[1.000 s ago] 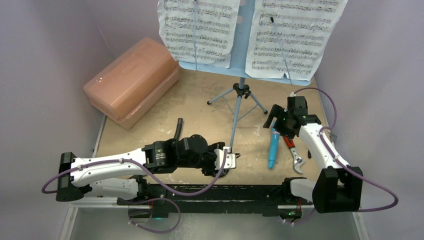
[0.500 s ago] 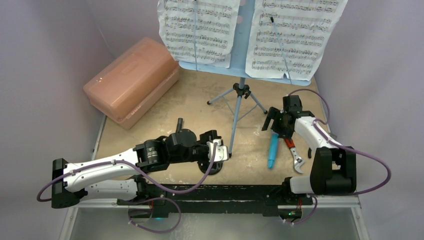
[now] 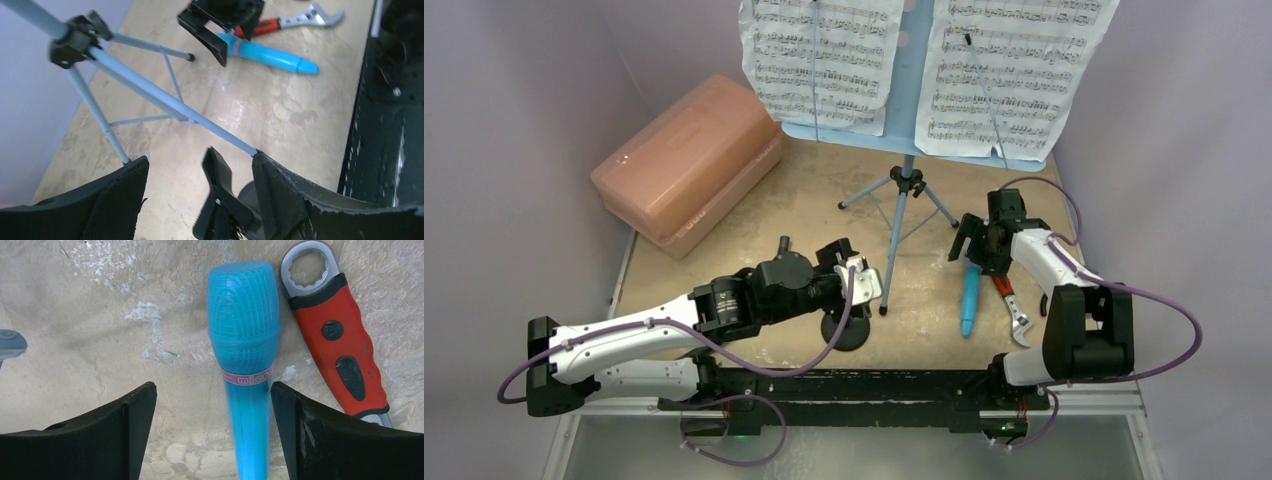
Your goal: Set up the instrument practice props
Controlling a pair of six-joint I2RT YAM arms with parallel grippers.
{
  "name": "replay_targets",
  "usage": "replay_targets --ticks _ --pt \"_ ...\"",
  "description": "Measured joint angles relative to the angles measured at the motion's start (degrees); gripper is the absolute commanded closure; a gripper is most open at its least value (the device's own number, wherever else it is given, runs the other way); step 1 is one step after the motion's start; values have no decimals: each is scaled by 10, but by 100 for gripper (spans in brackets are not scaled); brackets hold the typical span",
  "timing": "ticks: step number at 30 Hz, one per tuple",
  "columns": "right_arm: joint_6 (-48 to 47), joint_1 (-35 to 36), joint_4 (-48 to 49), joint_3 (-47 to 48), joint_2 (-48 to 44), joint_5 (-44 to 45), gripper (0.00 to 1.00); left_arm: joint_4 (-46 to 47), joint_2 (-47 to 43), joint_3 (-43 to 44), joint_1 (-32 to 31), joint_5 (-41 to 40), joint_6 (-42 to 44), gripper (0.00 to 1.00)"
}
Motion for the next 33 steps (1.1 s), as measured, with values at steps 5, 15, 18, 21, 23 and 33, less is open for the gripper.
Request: replay_targets --ticks 5,15,18,21,23,33 --pt "-4 0 0 3 0 14 14 38 4 15 0 -52 -41 27" --pt "-24 0 19 8 42 41 33 68 13 15 0 -129 -108 27" --pt "-31 0 29 8 62 48 44 75 13 15 0 -148 -128 27" --pt "-38 0 38 8 78 55 54 82 13 14 0 -159 -141 27" --pt "-42 0 40 8 83 56 62 84 13 14 0 -164 -146 27" --pt "-51 0 42 12 50 69 100 106 13 14 0 -174 -173 27"
